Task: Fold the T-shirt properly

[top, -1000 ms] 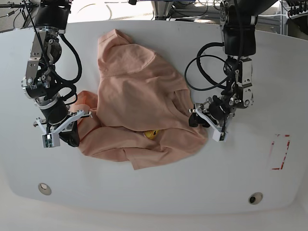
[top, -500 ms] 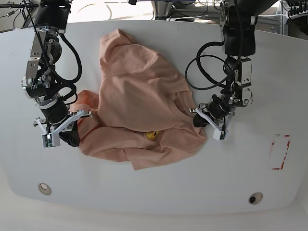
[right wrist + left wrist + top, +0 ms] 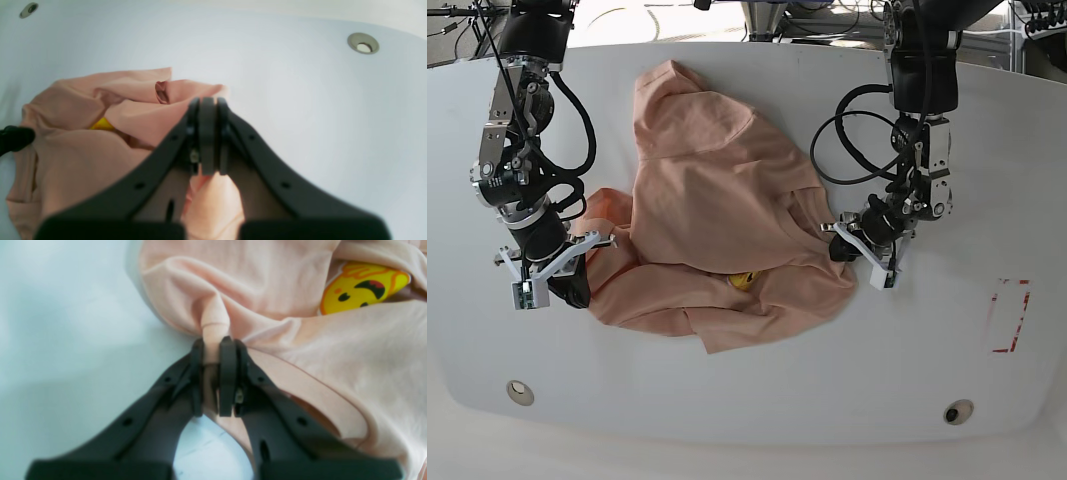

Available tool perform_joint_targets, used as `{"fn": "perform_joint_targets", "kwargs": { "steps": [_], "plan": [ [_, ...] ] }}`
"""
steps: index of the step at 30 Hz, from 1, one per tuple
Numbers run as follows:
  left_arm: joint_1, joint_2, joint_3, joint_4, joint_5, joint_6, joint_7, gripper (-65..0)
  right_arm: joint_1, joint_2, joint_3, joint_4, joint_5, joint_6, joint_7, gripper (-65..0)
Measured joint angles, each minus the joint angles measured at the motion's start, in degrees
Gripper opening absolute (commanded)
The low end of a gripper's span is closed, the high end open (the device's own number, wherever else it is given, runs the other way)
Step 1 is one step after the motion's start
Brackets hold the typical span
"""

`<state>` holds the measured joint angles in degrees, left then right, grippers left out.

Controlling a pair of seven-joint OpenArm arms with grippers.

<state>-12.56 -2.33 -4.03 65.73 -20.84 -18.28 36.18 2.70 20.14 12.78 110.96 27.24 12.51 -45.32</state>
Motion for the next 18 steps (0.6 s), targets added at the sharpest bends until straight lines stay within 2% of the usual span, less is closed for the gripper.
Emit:
{"fn": "perform_joint_targets", "kwargs": {
  "steps": [7,18],
  "plan": [
    [-0.24,-0.55,0.0,2.71,1.42,0.26,3.34,-62.9,3.15,0.0,-0.13,0.0,0.04,0.02,0.04,-65.0],
    [-2.71,-3.72,-1.16,9.42,1.53,0.26,3.93,-63.2,9.18,0.46,-0.96,-1.01,0.09,0.09,-0.9,-65.0]
  ]
}}
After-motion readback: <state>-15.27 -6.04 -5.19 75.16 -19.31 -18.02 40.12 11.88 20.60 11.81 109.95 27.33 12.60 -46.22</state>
